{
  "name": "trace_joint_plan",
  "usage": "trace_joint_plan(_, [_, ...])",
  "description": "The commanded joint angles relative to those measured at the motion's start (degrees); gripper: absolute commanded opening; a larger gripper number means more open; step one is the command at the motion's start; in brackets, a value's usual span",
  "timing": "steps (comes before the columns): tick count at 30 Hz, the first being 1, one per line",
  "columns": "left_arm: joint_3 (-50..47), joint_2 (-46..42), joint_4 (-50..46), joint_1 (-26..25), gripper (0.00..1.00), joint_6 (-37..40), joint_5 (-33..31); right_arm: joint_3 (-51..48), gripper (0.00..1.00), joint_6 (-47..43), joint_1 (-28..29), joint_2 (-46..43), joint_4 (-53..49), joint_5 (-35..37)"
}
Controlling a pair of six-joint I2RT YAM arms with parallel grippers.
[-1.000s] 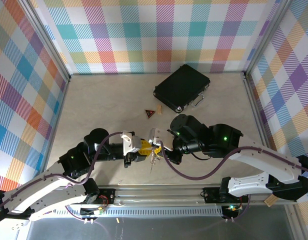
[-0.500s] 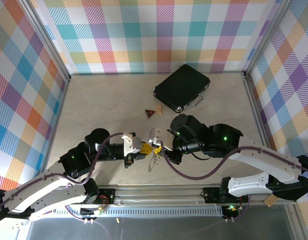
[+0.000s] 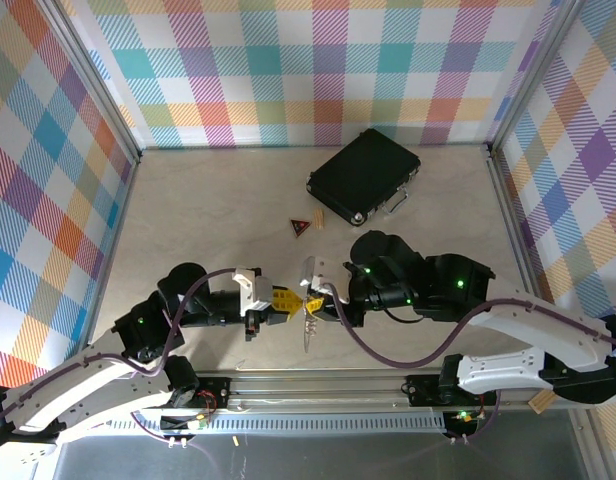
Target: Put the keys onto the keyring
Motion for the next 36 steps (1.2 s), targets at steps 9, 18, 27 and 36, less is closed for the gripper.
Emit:
trace_joint_plan(9, [-4.4, -3.2, 14.5, -0.5, 0.0, -6.1, 2.9, -2.9, 0.28, 1.7, 0.5, -3.5, 6.8, -2.3])
trace_joint_plan(18, [-10.2, -4.2, 27.9, -0.5, 0.0, -13.4, 1.7, -5.5, 0.39, 2.2, 0.6, -6.5, 10.0, -3.5])
trace_joint_plan(27, [-12.9, -2.6, 37.4, -0.5, 0.0, -18.3, 3.0, -6.4, 0.35, 2.2, 0.6, -7.6, 11.2, -3.9])
trace_joint_plan(36, [-14.3, -0.8, 42.7, -0.5, 0.0, -21.1, 3.8, -7.4, 0.23, 2.0, 0.6, -8.5, 12.6, -3.8])
